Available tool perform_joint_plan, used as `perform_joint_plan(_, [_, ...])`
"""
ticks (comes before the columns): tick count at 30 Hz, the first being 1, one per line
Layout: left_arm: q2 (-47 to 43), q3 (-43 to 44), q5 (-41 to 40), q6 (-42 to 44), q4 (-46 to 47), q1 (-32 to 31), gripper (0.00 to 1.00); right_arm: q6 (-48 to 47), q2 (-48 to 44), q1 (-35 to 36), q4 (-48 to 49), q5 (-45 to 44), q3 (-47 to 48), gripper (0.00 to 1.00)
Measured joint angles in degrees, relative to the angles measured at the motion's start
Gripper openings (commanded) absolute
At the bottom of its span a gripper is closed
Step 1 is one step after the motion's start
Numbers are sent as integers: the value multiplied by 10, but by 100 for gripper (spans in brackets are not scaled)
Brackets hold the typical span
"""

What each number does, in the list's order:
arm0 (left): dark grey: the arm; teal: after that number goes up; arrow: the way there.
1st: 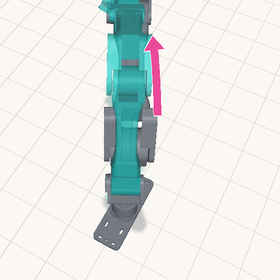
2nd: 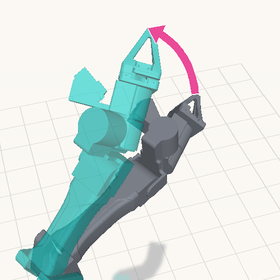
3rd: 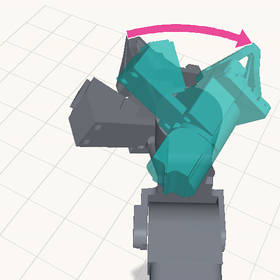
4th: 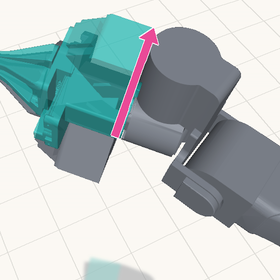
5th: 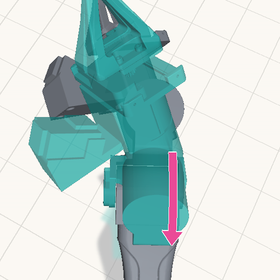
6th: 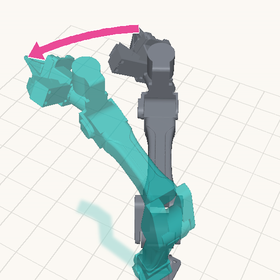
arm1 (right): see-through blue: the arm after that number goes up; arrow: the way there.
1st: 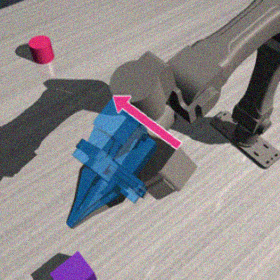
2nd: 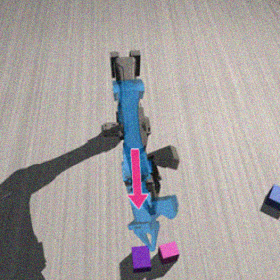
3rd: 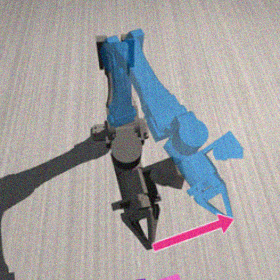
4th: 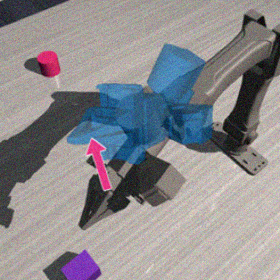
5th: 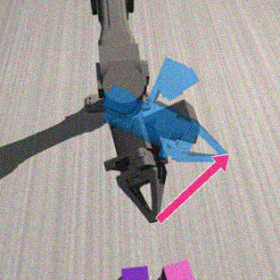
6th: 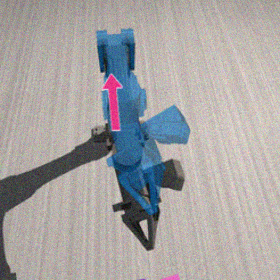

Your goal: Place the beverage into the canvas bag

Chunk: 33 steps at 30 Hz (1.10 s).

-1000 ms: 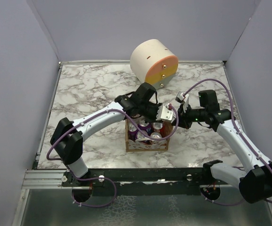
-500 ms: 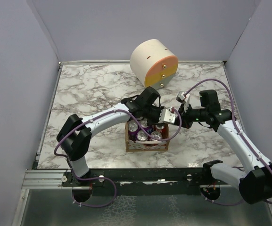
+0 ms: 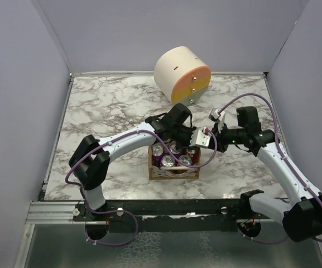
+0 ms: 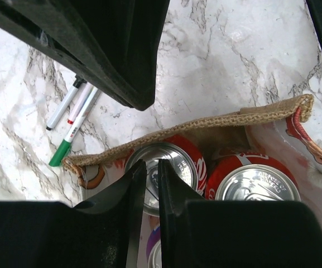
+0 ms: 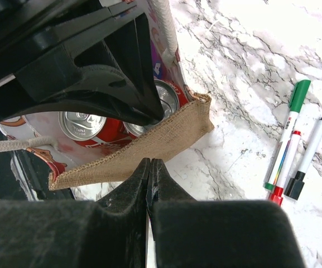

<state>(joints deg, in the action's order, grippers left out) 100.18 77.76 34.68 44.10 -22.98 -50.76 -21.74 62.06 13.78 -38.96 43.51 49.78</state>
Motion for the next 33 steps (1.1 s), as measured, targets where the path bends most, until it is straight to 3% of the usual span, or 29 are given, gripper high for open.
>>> perform_joint_plan(6, [-8, 30, -9, 3, -61, 0, 25, 0, 0, -2, -1, 0, 1, 4])
perform_joint_plan(15, [-98, 54, -16, 8, -127, 9, 24, 3, 0, -19, -5, -38, 48, 6])
perform_joint_plan(21, [-156, 68, 26, -4, -156, 67, 30, 13, 2, -49, -4, -105, 75, 14])
perform_joint_plan(23, [-176, 68, 38, -15, -156, 107, 36, 17, 4, -63, -4, -129, 82, 21])
perform_joint_plan(28, [-237, 39, 29, -66, -117, 218, 50, 20, 17, -82, -4, -193, 98, 55])
perform_joint_plan(30, [-263, 17, 6, -92, -94, 258, 63, 20, 25, -84, -4, -222, 108, 71])
perform_joint_plan(32, [-285, -7, -22, -122, -67, 287, 85, 20, 32, -87, -5, -243, 118, 83])
perform_joint_plan(33, [-297, -22, -48, -141, -50, 304, 95, 20, 37, -87, -5, -255, 124, 95])
